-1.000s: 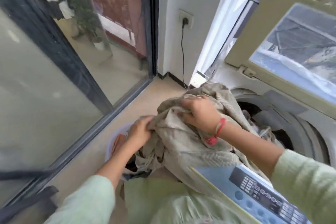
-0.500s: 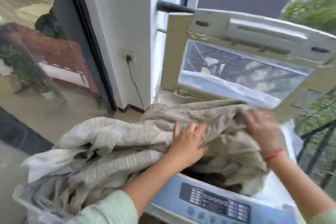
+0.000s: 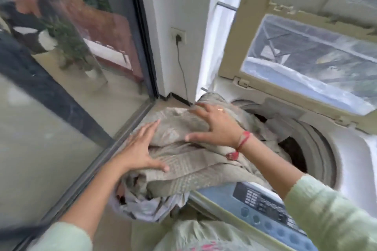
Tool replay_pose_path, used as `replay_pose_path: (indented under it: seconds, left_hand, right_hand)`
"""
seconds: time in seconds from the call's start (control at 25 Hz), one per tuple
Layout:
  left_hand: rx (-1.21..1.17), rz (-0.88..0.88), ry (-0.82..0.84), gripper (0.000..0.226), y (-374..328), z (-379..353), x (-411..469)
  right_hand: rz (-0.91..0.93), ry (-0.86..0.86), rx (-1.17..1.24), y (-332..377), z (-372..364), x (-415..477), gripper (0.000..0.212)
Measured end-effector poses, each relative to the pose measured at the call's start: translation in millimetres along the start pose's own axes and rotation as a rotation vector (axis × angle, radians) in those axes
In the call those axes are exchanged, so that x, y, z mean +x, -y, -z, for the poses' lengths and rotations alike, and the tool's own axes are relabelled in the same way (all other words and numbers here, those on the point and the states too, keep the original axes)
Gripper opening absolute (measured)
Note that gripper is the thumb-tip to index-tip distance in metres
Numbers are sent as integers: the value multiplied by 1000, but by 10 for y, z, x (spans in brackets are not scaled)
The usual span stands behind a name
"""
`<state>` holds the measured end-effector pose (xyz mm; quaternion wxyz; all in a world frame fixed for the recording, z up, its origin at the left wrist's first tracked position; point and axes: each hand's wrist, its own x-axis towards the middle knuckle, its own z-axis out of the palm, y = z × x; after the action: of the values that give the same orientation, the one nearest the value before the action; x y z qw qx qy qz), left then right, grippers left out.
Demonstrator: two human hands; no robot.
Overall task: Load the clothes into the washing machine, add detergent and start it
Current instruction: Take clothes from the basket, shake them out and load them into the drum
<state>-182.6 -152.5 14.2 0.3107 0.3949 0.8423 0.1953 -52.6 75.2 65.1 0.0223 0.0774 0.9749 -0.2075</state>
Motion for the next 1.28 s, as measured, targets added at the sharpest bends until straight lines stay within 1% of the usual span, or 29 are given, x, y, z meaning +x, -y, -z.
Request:
replay_pose_path:
  seconds: [0.04,0.08,0.12,0.16,0.2,0.24,0.28,0.36,0.44,0.48,0.52,0.56,0.6,0.64,0.72,0.76,0.8,0.84,0.88,0.92,0.96,1.0,1.04,1.08,1.12,1.16,1.2,1.24,1.28]
  left_hand:
    - [-183,41,-94,146,134,-63,-77]
    - [-350,81,-176,142,244,-141,-151]
    - [-478,109,-199,139,341,-245,-225]
    - [-553,117,-170,136,396,-363,-311]
    - [-588,97,-110,134,393,-480,-392]
    - [-583,64,-73,133,359,-592,-472]
    - [-556,42,-106,133,324,-696,-517]
    - [-528,65,-332,132,248,-875,-526]
    - [-637,143,-442,128,137,-915,-462]
    - [-674,164,-450,122,31,-874,-421]
    - [-667,136,-494,111,-111,-798,-381]
    - [-604,75,-600,95,-305,-649,-340]
    - [-516,-32,-739,77,-538,-463,-283]
    - [-375,-195,-889,63,-824,-253,-210]
    - [-127,-557,-1119,54,-1442,109,-94]
    - [-32,-704,-1178,55,-1767,226,-43]
    - [56,-799,-1225,54,-2061,268,24]
    - [144,-832,-1254,51,-2283,191,173]
    - [246,-821,-1246,51,-2445,45,333]
    - [351,-800,-1158,55,-2558,-187,517]
    - [492,-748,-911,60,-2581,-433,694]
    - [632,-651,-548,65,-2525,-653,874]
    - [744,-524,-154,68,-2457,-843,995]
    - [798,-422,173,69,-2369,-985,1075]
    - [785,-372,403,66,-2310,-1051,1113]
    - [643,-394,470,58,-2281,-1014,1105]
    - [390,-450,412,48,-2228,-901,1039]
    - [129,-496,261,43,-2159,-733,980]
    - [-26,-534,32,43,-2054,-538,980]
  right_hand:
    - [6,171,-131,250,-184,125,93]
    - [15,267,-254,414,-386,193,93]
    - [18,259,-347,492,-554,231,84]
    - [20,182,-387,524,-659,259,71]
    - [30,63,-347,508,-703,270,60]
    - [13,-57,-223,478,-704,268,50]
    - [-31,-181,-53,454,-650,259,41]
    - [-218,-445,392,439,-384,247,27]
    - [-277,-661,845,429,78,225,34]
    - [-222,-770,941,413,369,168,38]
    - [-146,-870,910,374,677,73,41]
    - [-97,-978,755,292,982,-59,41]
    - [-62,-1097,573,155,1251,-229,39]
    - [-60,-1240,371,-60,1501,-459,35]
    - [-109,-1510,89,-387,1858,-1006,23]
    - [-92,-1574,-26,-551,1933,-1286,21]
    - [-89,-1584,-187,-672,1915,-1516,28]
    - [-120,-1542,-386,-774,1829,-1707,35]
    - [-171,-1443,-568,-893,1652,-1814,40]
    - [-228,-1275,-704,-987,1407,-1870,43]
    - [-283,-1008,-776,-1072,1141,-1879,47]
    - [-334,-653,-789,-1158,846,-1874,51]
    - [-378,-206,-736,-1220,589,-1882,55]
    - [-445,273,-607,-1248,379,-1882,54]
    - [-488,643,-440,-1273,190,-1906,47]
    - [-560,794,-271,-1295,100,-1899,41]
    - [-605,760,-167,-1311,68,-1831,40]
    - [-594,598,-142,-1331,83,-1710,39]
    - [-561,376,-178,-1346,118,-1530,37]
